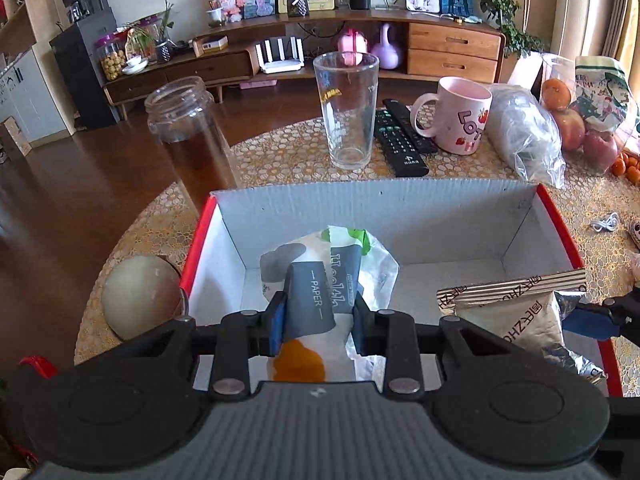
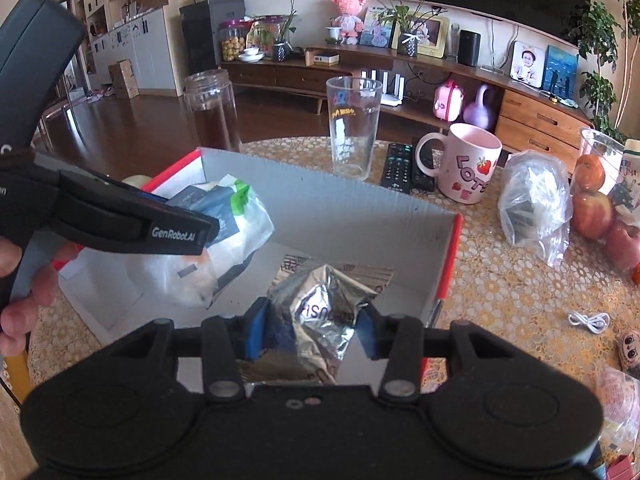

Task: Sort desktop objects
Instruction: 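Open the right tool to drop the foil bag while the left tool drops the tissue pack into the box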

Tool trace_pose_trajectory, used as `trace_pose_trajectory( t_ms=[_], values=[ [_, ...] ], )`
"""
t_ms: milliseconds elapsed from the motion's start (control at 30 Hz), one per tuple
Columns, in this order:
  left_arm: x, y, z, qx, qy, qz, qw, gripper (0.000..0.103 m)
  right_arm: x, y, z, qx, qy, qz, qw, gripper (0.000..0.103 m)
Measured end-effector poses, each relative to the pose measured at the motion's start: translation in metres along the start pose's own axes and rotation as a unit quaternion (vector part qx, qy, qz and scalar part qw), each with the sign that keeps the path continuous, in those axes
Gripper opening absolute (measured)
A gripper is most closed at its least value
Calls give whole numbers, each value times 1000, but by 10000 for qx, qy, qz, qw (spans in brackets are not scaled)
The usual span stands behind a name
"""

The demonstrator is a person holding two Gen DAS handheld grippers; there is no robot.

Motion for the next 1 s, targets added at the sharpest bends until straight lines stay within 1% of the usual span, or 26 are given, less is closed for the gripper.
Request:
trace_pose_trajectory(
  t_ms=[100,200,267,400,500,700,767,833,900,933,967,1000],
  values=[
    [-17,-2,7,-95,212,-49,9997,31,-11,3,6,175,185,-12,9997,45],
    [-27,-2,11,-150,299,-128,9994,31,-20,6,10,257,313,-18,9992,45],
    [-32,-2,14,-133,390,-113,9991,31,-22,8,11,374,341,47,9987,45],
    [-42,1,17,-129,574,-84,9982,32,-26,17,11,542,415,-12,9977,45],
    [-48,5,19,-75,695,-91,9975,32,-31,22,12,642,490,-17,9967,46],
    [-53,13,22,135,883,-58,9960,34,-35,23,13,619,584,-27,9964,45],
    [-53,14,22,164,900,-60,9958,36,-34,21,12,602,583,28,9965,48],
    [-53,14,22,216,899,-69,9957,36,-33,20,12,563,588,-7,9967,48],
    [-52,16,21,271,866,-81,9958,37,-30,20,11,596,535,2,9968,57],
    [-53,16,20,321,838,-68,9959,41,-28,21,10,629,494,18,9968,60],
    [-51,16,19,349,806,-55,9961,47,-26,21,9,649,433,38,9969,66],
    [-49,17,18,366,753,-50,9965,50,-24,21,8,669,384,54,9970,67]
  ],
)
Point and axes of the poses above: each gripper's, at about its wrist camera, not at the fingertips, and x roughly against the way its jaws point, y to its left, z to its underside, the point moved 9 cm from there along -x, roughly the way its jaws point, and after that the axes turned 6 degrees about x, right-handed, at the moved point
